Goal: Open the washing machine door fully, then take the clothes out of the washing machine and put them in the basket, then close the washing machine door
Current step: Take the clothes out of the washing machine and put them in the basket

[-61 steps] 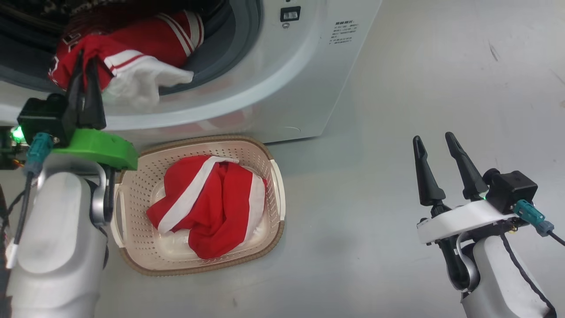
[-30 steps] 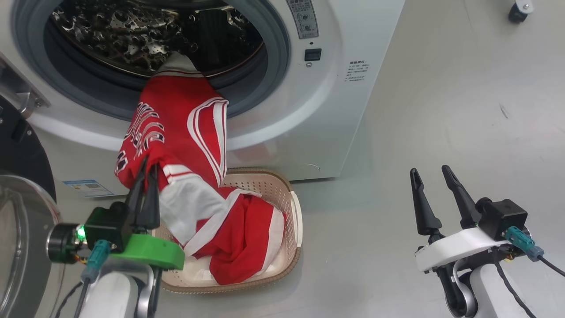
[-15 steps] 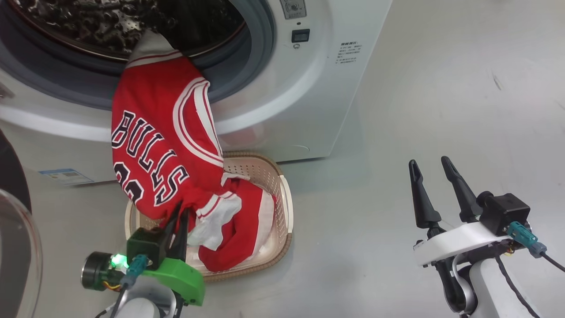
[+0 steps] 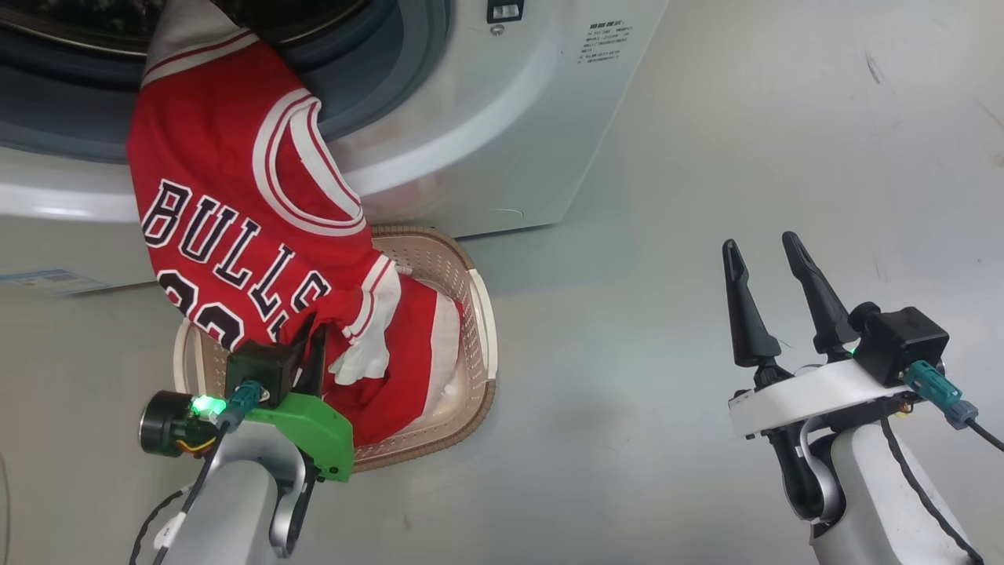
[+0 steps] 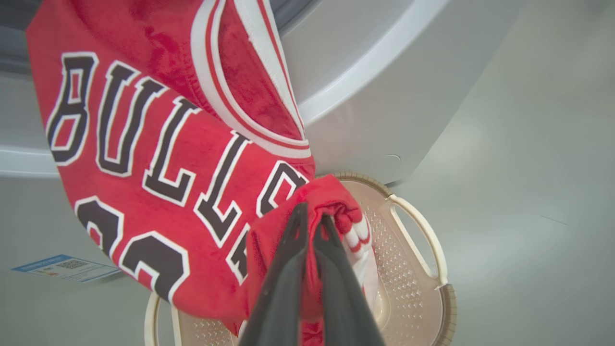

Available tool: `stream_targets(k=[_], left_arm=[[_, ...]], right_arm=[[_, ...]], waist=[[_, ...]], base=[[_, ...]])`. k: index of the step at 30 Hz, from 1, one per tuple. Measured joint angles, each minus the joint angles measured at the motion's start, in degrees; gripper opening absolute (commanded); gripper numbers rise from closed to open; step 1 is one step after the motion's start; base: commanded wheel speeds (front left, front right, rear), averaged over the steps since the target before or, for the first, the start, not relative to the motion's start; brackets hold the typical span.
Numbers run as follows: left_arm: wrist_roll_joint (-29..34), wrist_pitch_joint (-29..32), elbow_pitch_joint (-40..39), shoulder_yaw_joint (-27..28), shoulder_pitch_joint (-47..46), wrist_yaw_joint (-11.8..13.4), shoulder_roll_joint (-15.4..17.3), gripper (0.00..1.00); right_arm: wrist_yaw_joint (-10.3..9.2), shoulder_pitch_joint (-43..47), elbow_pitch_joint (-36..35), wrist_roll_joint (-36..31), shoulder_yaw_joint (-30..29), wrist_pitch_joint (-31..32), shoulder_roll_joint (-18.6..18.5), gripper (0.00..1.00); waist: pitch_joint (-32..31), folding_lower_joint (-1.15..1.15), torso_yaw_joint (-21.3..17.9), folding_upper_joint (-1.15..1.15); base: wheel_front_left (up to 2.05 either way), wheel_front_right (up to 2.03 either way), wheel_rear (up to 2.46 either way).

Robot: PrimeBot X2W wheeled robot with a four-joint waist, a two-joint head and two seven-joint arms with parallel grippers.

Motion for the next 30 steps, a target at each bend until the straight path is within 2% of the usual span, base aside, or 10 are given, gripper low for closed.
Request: stream_targets(k=[4,5,6,7,8,9,20,30], left_arm=[[-0.3,-0.1,5.0,0.3,-3.4,-0.6,-0.2,0.01],[-0.3,0.0,6.2,0.3,-4.0,-0.7,-0.2,0.07],[-0.3,0.2,7.6,0.3,-4.5,-0.9,-0.2,0.37],[-0.3,0.4,9.0,0.1,-5.0,-1.2,-0.2,0.56],[-0.3,0.4,10.2,0.0,-5.4,-1.4,-0.2,0.91],[-0.4,0.5,11.3,-0.1,-5.8,-1.8,-0.3,1.0],[-0.8,0.3,20.9,0.1,-10.4,-2.4,-0.8,1.0],[-0.8,-4.2,25.4,0.6,-11.0,-3.2,-1.0,1.0]], right_arm=[[0.02,-1.1,0.0,0.0,0.5,0.0,0.0,1.0],[0.05,-1.4,0.0,0.0,0.5,0.0,0.1,1.0],[0.07,-1.5,0.1,0.0,0.5,0.0,0.1,1.0],[0.07,-1.6,0.2,0.0,0.5,0.0,0.1,1.0],[0.07,-1.7,0.3,0.0,0.5,0.0,0.2,1.0],[0.07,-1.7,0.4,0.0,0.5,0.0,0.2,1.0],[0.49,-2.3,1.8,0.1,1.2,-0.1,0.2,1.0],[0.52,-2.3,4.4,0.1,1.1,-0.5,0.2,1.0]], waist=[[1.8,0.0,-0.8,0.0],[2.1,0.0,-1.0,0.0],[2.5,0.0,-1.2,0.0],[2.7,0.0,-1.4,0.0],[3.0,0.0,-1.6,0.0],[3.2,0.0,-1.7,0.0],[4.0,0.0,-2.6,0.0],[1.6,0.0,-2.3,0.0]], base=[[0.0,0.0,0.0],[0.0,0.0,0.0],[0.0,0.0,0.0],[0.0,0.0,0.0],[0.0,0.0,0.0],[0.0,0.0,0.0],[0.0,0.0,0.0],[0.0,0.0,0.0]])
